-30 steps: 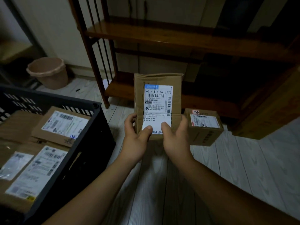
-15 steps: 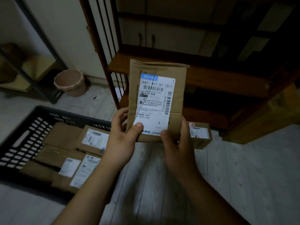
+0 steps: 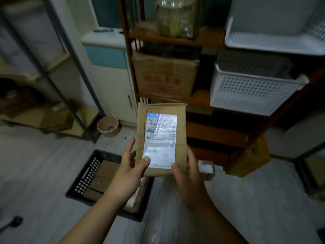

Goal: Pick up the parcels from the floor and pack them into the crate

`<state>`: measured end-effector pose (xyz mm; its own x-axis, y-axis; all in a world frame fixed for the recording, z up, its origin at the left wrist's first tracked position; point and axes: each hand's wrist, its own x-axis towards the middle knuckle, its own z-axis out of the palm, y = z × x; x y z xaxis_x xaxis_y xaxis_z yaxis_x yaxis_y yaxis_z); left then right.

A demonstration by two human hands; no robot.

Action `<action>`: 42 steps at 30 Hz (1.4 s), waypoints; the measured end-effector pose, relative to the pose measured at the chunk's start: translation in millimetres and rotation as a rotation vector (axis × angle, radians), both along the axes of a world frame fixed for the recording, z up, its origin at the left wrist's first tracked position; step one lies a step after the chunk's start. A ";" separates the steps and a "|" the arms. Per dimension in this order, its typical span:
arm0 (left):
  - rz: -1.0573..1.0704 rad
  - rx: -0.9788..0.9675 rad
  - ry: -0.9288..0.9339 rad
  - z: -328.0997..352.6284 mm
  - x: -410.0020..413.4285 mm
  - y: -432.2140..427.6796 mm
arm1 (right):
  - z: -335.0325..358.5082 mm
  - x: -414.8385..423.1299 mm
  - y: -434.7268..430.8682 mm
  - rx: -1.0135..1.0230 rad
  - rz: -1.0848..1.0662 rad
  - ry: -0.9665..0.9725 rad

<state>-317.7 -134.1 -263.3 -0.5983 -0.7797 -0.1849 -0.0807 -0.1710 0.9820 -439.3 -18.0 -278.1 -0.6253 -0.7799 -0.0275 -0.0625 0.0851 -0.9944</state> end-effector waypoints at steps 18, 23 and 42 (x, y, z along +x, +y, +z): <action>-0.197 -0.035 -0.040 101.2 156.4 -89.3 | 106.2 65.3 -72.6 -0.170 0.015 -0.067; 0.177 -0.080 0.105 112.9 205.7 -140.6 | 103.9 134.5 -130.0 -0.214 -0.178 -0.230; -0.014 -0.127 -0.090 59.6 260.2 -263.1 | 45.7 212.3 -229.1 0.083 -0.002 0.393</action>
